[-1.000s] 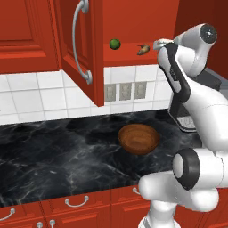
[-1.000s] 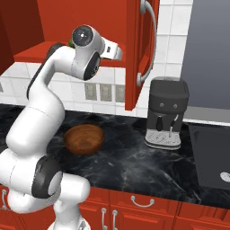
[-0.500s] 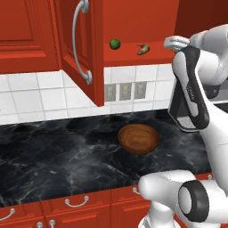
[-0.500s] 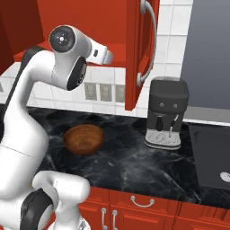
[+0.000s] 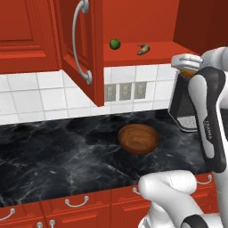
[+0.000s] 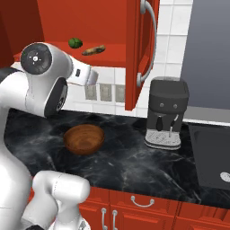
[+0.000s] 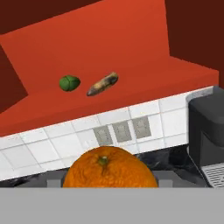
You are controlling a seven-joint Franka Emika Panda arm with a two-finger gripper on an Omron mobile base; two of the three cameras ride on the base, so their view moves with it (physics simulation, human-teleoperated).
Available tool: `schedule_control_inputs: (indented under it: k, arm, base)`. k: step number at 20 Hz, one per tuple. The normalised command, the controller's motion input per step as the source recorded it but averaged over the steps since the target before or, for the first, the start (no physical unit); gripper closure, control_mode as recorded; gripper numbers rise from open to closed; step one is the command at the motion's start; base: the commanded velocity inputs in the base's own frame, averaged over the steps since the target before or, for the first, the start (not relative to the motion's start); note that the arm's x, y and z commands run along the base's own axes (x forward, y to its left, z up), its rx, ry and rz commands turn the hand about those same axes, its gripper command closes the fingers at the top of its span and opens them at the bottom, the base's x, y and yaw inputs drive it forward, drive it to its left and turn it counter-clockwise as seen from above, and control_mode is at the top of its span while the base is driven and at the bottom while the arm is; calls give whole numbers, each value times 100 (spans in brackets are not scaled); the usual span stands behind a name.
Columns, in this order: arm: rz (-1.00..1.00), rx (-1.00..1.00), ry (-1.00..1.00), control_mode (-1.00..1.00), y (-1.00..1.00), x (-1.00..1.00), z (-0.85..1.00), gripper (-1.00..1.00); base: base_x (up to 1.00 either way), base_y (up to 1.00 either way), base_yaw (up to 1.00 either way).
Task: Open the cabinet. Pick the banana and tangerine from the cabinet and place them into the bowl. Then close the cabinet.
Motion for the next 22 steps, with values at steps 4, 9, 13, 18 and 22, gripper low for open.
schedule_control_inputs:
  k: [4,9,13,18,22]
  arm:
    - [7,-3,16,-100,49,-33,-68,100]
    - [6,-6,17,-100,50,-1,-62,100]
    - [2,-6,11,-100,16,19,-35,100]
    - [0,-1,15,-100,0,21,-49,100]
    - [0,0,21,-100,1,21,-70,100]
  base:
    - [0,0,0]
    - [0,0,0]
    - [0,0,0]
    - [0,0,0]
    - [0,0,0]
